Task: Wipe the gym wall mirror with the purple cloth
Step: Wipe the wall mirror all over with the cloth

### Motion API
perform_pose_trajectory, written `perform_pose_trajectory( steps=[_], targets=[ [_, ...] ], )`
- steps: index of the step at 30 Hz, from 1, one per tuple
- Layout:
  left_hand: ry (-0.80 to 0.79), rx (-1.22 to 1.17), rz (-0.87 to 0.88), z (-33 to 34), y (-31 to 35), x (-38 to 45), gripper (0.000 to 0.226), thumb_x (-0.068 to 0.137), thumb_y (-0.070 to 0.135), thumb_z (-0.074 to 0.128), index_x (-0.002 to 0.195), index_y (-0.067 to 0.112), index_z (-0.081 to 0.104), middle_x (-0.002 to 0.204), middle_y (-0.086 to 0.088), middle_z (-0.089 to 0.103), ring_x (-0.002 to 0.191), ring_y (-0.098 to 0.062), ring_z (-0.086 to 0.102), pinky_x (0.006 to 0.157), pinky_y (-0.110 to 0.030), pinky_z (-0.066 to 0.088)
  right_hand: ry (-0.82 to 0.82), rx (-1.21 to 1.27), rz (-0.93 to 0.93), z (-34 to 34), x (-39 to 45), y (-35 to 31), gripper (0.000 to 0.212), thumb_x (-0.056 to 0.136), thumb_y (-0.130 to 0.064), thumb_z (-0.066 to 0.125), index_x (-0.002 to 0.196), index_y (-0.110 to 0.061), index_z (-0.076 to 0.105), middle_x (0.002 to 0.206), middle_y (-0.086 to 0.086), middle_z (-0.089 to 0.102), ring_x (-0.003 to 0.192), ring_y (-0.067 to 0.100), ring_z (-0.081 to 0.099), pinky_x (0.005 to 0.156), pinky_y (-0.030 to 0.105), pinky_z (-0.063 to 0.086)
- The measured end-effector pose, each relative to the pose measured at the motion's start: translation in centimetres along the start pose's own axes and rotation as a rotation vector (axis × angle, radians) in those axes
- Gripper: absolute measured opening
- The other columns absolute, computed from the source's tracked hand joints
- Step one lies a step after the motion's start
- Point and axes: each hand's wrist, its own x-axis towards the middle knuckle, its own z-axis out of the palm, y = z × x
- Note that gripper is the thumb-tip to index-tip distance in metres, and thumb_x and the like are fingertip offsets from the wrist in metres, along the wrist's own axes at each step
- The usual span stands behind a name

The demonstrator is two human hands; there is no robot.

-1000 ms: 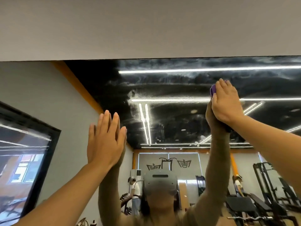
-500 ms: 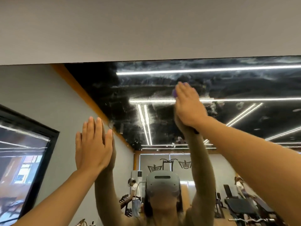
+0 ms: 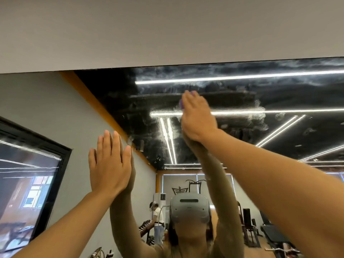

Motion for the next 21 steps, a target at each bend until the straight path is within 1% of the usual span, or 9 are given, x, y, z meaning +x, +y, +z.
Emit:
perform_pose_trajectory(
  steps=[3, 5, 6, 7, 12, 15, 16, 18, 21],
  targets=[
    [-0.02, -0.007, 0.006, -0.2, -0.1, 0.1, 0.079, 0.095, 0.059, 0.004, 0.161, 0.017, 0.013, 0.169, -0.006, 0.008, 0.156, -0.022, 0.001, 0.122, -0.039, -0.006, -0.031, 0.065, -0.149, 1.5, 0.2, -2.6, 0.054, 0.111, -0.026, 0.021, 0.161, -0.01, 0.005, 0.17, 0.006, -0.001, 0.156, 0.019, -0.008, 0.117, 0.026, -0.016],
    [-0.026, -0.011, 0.009, -0.2, -0.3, 0.0, 0.08, 0.094, 0.061, 0.003, 0.161, 0.018, 0.012, 0.169, -0.005, 0.007, 0.156, -0.022, 0.0, 0.121, -0.038, -0.007, -0.062, 0.062, -0.216, 1.4, -0.2, -1.9, 0.054, 0.111, -0.027, 0.022, 0.161, -0.012, 0.007, 0.17, 0.004, 0.001, 0.156, 0.017, -0.006, 0.117, 0.024, -0.016],
    [-0.025, -0.012, 0.008, -0.2, -0.4, 0.0, 0.08, 0.094, 0.061, 0.003, 0.161, 0.018, 0.012, 0.169, -0.005, 0.007, 0.156, -0.022, 0.0, 0.12, -0.037, -0.007, -0.065, 0.056, -0.213, 1.0, -0.4, -1.0, 0.054, 0.111, -0.027, 0.023, 0.161, -0.012, 0.008, 0.17, 0.004, 0.001, 0.156, 0.017, -0.006, 0.117, 0.024, -0.015],
    [-0.022, -0.013, 0.008, -0.2, -0.5, -0.1, 0.081, 0.094, 0.062, 0.002, 0.161, 0.018, 0.012, 0.169, -0.005, 0.008, 0.156, -0.022, 0.001, 0.12, -0.037, -0.007, -0.058, 0.051, -0.178, 0.5, -0.5, 0.3, 0.055, 0.111, -0.027, 0.024, 0.161, -0.012, 0.008, 0.17, 0.005, 0.001, 0.156, 0.017, -0.005, 0.118, 0.025, -0.014],
    [-0.026, -0.009, 0.012, -0.2, -0.4, 0.1, 0.08, 0.095, 0.06, 0.006, 0.161, 0.017, 0.015, 0.169, -0.007, 0.01, 0.156, -0.025, 0.004, 0.122, -0.04, -0.004, 0.033, 0.105, 0.146, -2.9, -3.1, 10.5, 0.055, 0.111, -0.026, 0.027, 0.161, -0.009, 0.012, 0.17, 0.006, 0.006, 0.156, 0.018, -0.001, 0.12, 0.026, -0.008],
    [-0.031, -0.015, 0.003, -0.4, -0.1, -0.1, 0.079, 0.095, 0.058, 0.007, 0.161, 0.016, 0.015, 0.169, -0.007, 0.009, 0.156, -0.025, 0.003, 0.122, -0.041, -0.004, 0.061, 0.109, 0.251, -3.6, -5.9, 14.4, 0.059, 0.108, -0.032, 0.026, 0.16, -0.007, 0.018, 0.169, 0.008, 0.013, 0.156, 0.021, 0.005, 0.122, 0.03, -0.002],
    [-0.032, -0.019, 0.0, -0.5, 0.1, -0.2, 0.078, 0.095, 0.058, 0.008, 0.161, 0.015, 0.015, 0.169, -0.008, 0.009, 0.156, -0.025, 0.003, 0.123, -0.041, -0.004, 0.07, 0.101, 0.267, -3.6, -6.5, 14.9, 0.061, 0.106, -0.034, 0.025, 0.159, -0.006, 0.019, 0.168, 0.009, 0.014, 0.156, 0.023, 0.006, 0.123, 0.031, -0.001],
    [-0.04, -0.029, -0.005, -0.7, 0.3, -0.2, 0.078, 0.095, 0.057, 0.008, 0.161, 0.015, 0.014, 0.169, -0.008, 0.008, 0.156, -0.024, 0.002, 0.123, -0.041, -0.004, 0.08, 0.083, 0.303, -3.4, -6.6, 15.0, 0.058, 0.107, -0.03, 0.027, 0.159, -0.004, 0.019, 0.168, 0.012, 0.015, 0.156, 0.026, 0.007, 0.124, 0.035, 0.0],
    [-0.054, -0.031, 0.006, -0.9, 0.2, 0.0, 0.078, 0.095, 0.056, 0.009, 0.161, 0.014, 0.014, 0.169, -0.009, 0.008, 0.156, -0.025, 0.003, 0.122, -0.041, -0.004, 0.107, 0.066, 0.336, -3.2, -5.9, 12.6, 0.061, 0.105, -0.03, 0.024, 0.158, -0.002, 0.018, 0.167, 0.015, 0.015, 0.155, 0.03, 0.007, 0.125, 0.038, 0.0]
  ],
)
